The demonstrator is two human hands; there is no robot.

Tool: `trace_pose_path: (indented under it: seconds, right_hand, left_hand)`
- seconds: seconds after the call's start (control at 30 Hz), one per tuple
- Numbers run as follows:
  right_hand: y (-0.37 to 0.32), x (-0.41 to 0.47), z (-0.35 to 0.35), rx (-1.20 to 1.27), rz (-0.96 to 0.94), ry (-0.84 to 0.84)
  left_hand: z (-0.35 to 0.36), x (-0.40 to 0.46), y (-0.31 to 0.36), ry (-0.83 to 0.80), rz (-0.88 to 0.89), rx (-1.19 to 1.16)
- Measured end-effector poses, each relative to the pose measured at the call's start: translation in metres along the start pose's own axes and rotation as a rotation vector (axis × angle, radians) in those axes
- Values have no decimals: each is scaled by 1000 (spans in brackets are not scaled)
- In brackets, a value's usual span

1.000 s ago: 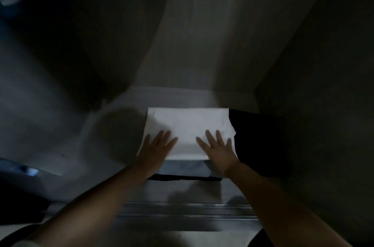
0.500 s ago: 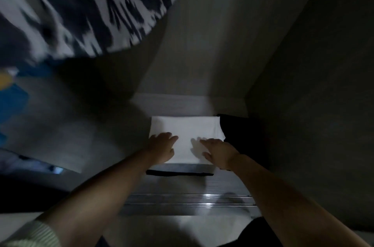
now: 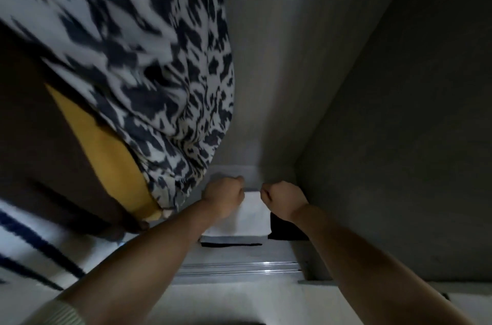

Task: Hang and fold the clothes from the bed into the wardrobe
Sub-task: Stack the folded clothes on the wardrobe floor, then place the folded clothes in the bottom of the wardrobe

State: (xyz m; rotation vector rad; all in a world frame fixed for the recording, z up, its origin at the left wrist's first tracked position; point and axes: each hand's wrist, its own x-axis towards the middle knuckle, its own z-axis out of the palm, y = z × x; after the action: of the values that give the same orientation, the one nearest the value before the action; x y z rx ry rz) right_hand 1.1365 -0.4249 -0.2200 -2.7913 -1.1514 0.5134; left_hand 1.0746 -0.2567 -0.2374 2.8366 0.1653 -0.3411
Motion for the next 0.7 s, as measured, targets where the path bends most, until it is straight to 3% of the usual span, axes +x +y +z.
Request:
trace_pose_path:
  seconds: [0.23,0.57,0.7]
  right_hand:
    - [-14,-32,-78,82,142,64]
    - [-44,-101,-109,202,335,207]
    - [-60,-150,-113,213,425,273]
  left_hand:
    - [-93,-22,20,91,51,12]
    - [-145,-67,36,107,148,-16]
    - [-156,-78,53,104,286,-62]
